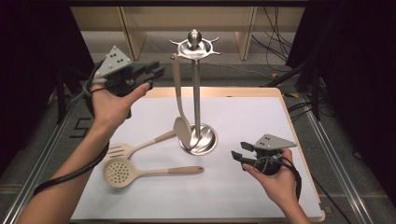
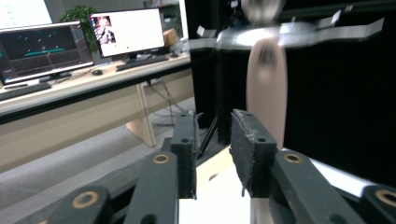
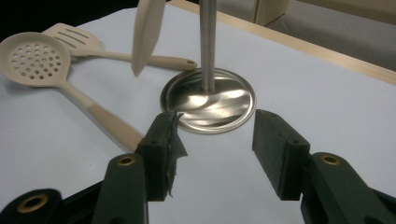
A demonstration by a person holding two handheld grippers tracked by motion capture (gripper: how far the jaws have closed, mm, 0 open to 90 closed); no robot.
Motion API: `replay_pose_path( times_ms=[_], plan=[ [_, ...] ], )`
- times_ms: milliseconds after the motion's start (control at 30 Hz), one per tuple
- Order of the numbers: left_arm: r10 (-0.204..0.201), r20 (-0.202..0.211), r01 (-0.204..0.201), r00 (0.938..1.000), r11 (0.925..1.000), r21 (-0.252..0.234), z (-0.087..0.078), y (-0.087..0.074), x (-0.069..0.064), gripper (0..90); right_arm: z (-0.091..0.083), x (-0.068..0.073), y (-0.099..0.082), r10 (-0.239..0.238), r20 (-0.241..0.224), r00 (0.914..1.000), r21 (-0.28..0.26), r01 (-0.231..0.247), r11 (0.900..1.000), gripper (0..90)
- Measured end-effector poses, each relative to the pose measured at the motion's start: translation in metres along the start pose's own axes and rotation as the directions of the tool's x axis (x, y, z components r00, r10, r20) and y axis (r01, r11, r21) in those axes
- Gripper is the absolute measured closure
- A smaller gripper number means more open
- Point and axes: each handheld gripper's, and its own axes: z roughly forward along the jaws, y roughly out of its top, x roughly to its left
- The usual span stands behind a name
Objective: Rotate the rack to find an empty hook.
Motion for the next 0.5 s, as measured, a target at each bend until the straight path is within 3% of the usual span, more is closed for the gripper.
replay_pose_path(
  times_ms=[100,200,233,433,467,500],
  plan=[
    [0.007,-0.013,-0.007,0.9999,0.9996,0.027,-0.007,-0.014,0.006,63.8,0.001,-0.003,-0.001,-0.020,0.004,0.9998,-0.004,0.020,0.9998,51.4],
    [0.013,-0.033,-0.012,0.9994,0.9991,0.042,-0.012,-0.027,0.011,59.3,0.000,-0.002,-0.002,0.001,0.002,1.0000,0.001,-0.001,1.0000,51.4],
    [0.009,-0.032,-0.007,0.9994,0.9990,0.045,-0.013,-0.031,0.013,58.1,0.000,-0.001,-0.002,0.020,-0.004,0.9998,0.013,-0.020,0.9997,51.4],
    [-0.025,-0.036,0.027,0.9990,0.9978,0.060,-0.019,-0.051,0.022,54.7,-0.001,-0.005,-0.002,-0.017,0.014,0.9998,-0.012,0.017,0.9998,51.2],
    [-0.024,-0.038,0.026,0.9990,0.9972,0.069,-0.019,-0.053,0.024,54.3,-0.002,-0.003,-0.003,0.007,0.012,0.9999,-0.003,-0.007,1.0000,51.1],
    [-0.026,-0.039,0.029,0.9989,0.9965,0.078,-0.020,-0.056,0.025,53.7,-0.003,-0.005,-0.002,0.000,0.011,0.9999,-0.001,0.000,1.0000,51.1]
  ],
)
